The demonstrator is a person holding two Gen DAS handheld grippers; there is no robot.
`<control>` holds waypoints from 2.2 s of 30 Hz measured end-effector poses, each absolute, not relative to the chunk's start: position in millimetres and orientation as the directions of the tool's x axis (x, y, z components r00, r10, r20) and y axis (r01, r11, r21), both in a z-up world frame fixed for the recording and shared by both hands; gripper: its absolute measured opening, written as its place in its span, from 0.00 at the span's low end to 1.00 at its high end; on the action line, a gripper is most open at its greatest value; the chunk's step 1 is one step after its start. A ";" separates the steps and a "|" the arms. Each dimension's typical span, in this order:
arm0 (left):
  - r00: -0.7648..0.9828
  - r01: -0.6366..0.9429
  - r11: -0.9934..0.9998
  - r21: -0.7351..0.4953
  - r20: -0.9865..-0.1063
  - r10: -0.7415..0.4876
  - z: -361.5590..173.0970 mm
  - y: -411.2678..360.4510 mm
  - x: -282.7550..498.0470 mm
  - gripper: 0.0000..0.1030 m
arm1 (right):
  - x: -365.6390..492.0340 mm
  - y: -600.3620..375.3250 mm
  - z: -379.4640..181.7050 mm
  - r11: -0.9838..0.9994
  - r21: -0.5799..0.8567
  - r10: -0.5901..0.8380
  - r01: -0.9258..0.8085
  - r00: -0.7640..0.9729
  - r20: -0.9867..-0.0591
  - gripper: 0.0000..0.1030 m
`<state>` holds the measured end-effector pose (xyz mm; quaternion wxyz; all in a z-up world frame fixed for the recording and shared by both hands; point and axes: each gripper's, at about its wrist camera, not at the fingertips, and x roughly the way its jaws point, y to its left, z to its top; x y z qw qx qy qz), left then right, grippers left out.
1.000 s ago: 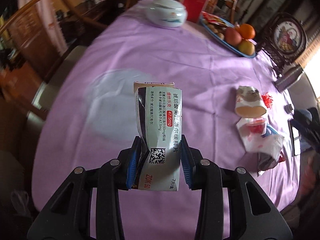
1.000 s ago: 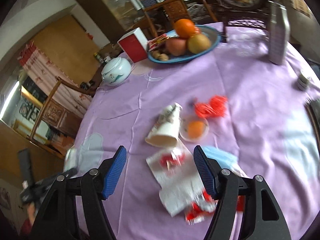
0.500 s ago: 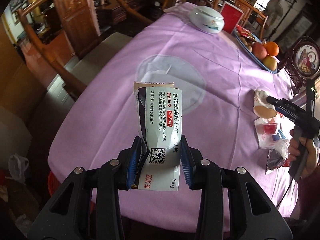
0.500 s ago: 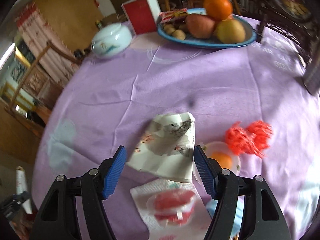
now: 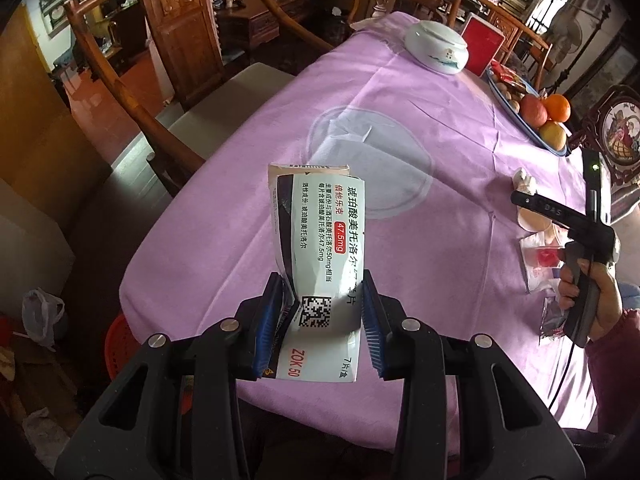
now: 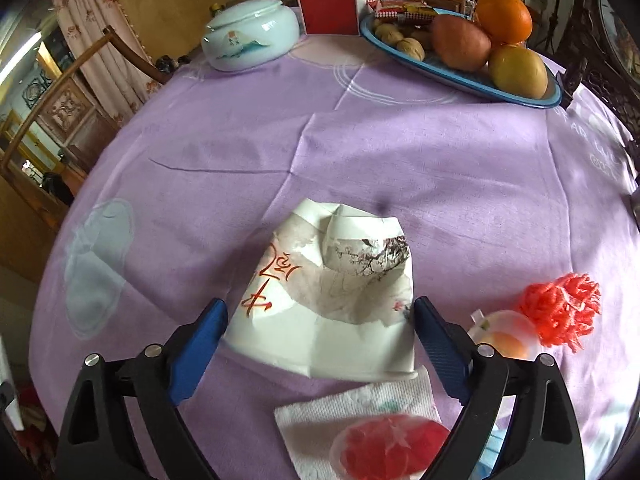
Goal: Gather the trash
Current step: 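Grasp the white paper cup with right gripper while left gripper holds the box, then carry box and cup to the basket and open left gripper to drop the box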
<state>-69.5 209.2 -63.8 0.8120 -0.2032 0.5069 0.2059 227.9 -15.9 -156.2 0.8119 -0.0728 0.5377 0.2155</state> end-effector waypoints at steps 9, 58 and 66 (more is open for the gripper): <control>0.413 -0.544 0.829 -0.130 -0.901 0.130 -60.9 219.6 -73.5 0.38 | 214.5 -35.7 -124.7 0.877 0.256 0.413 -0.406 0.368 -0.833 0.81; 0.327 -0.888 0.408 -0.211 -0.914 0.239 -110.4 350.4 -314.3 0.38 | -10.9 129.5 -30.2 0.494 0.252 0.611 -0.832 0.126 -0.782 0.81; 0.320 -0.905 0.357 -0.233 -0.924 0.208 -121.6 360.5 -347.5 0.39 | -45.0 165.6 -26.3 0.427 0.235 0.606 -0.873 0.084 -0.791 0.81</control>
